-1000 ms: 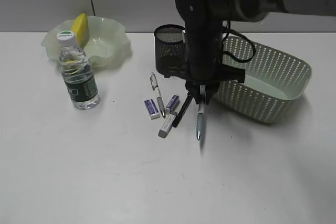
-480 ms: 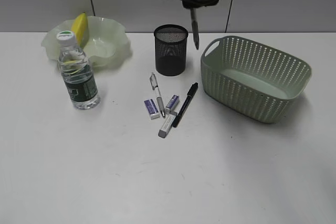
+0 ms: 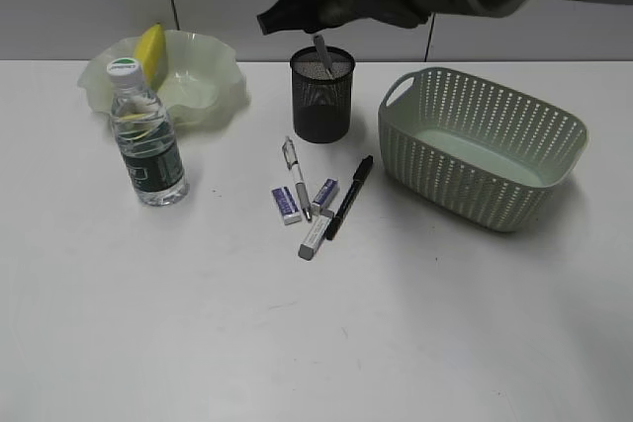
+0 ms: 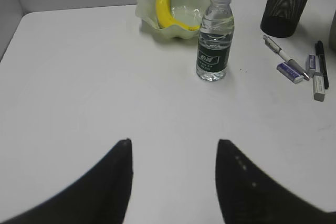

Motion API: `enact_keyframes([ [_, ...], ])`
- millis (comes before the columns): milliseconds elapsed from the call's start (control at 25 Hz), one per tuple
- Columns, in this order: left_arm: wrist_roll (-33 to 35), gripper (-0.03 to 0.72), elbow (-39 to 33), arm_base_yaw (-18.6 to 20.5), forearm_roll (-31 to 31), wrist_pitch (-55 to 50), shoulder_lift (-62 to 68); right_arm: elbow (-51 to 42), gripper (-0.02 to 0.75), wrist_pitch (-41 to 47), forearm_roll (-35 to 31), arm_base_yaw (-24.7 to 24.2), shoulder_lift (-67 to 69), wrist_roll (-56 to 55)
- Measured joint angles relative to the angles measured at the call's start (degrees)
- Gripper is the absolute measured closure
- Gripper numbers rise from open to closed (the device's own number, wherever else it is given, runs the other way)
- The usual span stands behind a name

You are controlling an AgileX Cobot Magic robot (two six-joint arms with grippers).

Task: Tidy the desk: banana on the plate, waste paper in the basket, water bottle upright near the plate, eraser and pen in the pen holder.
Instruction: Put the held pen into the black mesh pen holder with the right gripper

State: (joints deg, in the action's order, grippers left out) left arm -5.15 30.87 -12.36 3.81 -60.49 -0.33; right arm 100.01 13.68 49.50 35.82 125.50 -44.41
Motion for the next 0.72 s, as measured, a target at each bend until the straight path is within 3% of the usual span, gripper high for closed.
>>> enact_keyframes([
  [480, 0.0, 0.306, 0.0, 0.0, 0.0, 0.0, 0.0, -0.1, 0.598, -13.3, -0.1, -4.3, 2.9, -0.2],
  [720, 0.0, 0.306, 0.0, 0.0, 0.0, 0.0, 0.0, 0.1, 0.598, -15.8, -0.9, -4.8, 2.9, -0.3],
])
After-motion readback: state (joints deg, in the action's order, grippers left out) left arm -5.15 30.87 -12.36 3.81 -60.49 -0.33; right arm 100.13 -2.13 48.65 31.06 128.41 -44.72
